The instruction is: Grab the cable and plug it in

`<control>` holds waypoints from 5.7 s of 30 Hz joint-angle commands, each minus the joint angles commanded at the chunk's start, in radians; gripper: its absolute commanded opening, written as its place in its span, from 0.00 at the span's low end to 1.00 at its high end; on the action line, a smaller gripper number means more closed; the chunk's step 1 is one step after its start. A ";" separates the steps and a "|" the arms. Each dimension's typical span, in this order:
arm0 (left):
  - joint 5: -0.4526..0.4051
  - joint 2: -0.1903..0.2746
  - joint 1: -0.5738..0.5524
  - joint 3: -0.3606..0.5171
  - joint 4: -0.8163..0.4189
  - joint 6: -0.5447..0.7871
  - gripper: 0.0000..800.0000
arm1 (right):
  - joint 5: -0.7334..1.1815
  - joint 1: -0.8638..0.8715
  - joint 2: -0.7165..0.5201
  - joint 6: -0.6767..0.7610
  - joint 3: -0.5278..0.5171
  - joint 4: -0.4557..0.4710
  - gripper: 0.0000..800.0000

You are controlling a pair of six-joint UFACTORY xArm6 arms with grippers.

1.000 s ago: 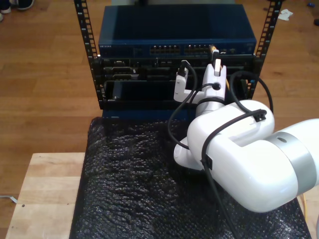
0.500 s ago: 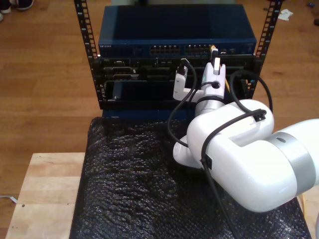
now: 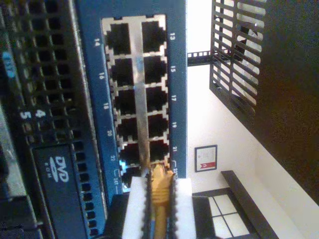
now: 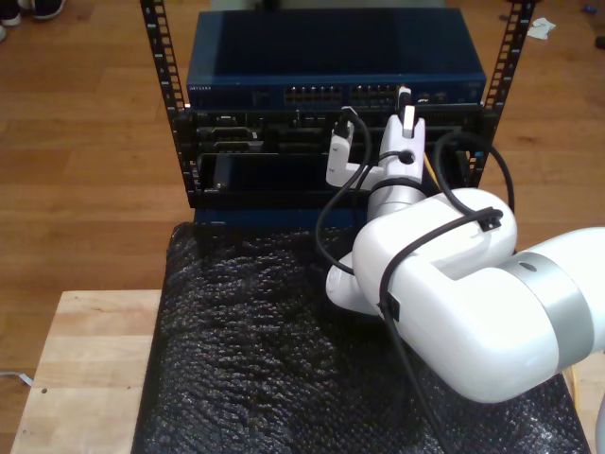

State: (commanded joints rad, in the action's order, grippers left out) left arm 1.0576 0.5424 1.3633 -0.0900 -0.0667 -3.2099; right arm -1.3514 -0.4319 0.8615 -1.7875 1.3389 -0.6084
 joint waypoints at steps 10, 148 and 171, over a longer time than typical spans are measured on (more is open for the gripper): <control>0.000 0.000 0.000 0.000 0.000 0.000 1.00 | -0.002 -0.003 -0.046 0.006 -0.044 -0.002 0.32; 0.000 0.000 0.000 0.000 0.000 0.000 1.00 | 2.458 2.016 -1.536 -1.568 -1.224 0.448 0.99; 0.000 0.000 0.000 0.000 0.000 0.000 1.00 | 2.309 2.022 -1.501 -1.564 -1.315 0.434 1.00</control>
State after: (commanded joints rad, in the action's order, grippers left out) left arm 1.0576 0.5424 1.3633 -0.0900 -0.0667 -3.2099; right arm 0.9578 1.5904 -0.6391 -3.3510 0.0240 -0.1741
